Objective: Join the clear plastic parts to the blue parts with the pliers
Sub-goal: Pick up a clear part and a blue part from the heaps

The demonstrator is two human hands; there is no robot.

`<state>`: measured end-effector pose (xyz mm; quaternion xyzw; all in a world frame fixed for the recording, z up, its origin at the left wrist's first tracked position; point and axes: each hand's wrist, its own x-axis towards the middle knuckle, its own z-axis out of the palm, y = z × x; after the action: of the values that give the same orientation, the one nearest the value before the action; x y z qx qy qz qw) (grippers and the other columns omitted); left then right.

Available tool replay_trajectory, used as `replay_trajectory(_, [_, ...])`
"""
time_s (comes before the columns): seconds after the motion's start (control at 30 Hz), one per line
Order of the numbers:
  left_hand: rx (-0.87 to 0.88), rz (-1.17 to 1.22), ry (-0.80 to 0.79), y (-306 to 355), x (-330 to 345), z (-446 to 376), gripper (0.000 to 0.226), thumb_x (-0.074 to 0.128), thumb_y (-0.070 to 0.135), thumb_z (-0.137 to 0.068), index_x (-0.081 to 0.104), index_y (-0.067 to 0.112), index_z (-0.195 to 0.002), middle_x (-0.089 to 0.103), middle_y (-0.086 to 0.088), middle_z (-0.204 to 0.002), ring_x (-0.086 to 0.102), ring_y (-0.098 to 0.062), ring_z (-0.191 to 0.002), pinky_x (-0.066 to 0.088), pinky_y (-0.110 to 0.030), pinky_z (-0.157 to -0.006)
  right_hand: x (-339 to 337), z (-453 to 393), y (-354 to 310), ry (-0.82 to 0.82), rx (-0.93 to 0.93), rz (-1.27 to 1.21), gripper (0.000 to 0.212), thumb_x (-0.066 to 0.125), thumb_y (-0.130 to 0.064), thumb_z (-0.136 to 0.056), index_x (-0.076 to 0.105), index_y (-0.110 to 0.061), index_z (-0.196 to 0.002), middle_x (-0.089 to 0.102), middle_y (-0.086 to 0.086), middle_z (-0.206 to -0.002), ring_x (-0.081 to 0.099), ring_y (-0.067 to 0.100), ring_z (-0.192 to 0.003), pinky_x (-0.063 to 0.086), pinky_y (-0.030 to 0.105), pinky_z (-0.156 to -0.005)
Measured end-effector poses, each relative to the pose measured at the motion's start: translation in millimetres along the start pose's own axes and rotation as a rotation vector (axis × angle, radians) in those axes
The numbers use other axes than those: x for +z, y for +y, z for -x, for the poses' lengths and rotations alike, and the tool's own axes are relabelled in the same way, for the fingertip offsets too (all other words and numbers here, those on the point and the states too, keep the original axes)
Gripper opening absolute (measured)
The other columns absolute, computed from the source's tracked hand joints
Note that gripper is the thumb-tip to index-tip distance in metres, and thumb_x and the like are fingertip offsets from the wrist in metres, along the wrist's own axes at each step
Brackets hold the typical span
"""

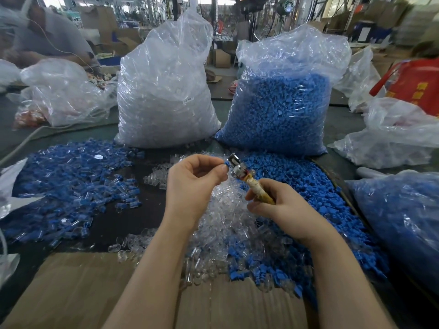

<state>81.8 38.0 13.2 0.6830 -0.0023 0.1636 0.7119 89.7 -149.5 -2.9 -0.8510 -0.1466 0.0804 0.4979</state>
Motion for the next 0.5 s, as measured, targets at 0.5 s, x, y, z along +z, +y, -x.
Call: replay_trajectory(0.5, [0.032,-0.001,-0.037,0.5,-3.6,1.6,0.016,0.074,-0.001,-0.081,0.072,0.014,-0.081,0.075,0.001,-0.074,0.072,-0.010,-0.070,0.055,-0.016,-0.067,3.3,2.6,-5.7,-0.027,-0.009,0.070,0.010,0.062,-0.015,-0.081,0.060,-0.021,-0.088,0.052,-0.008,-0.070,0.048,0.013,-0.062,0.043,0.038,-0.064])
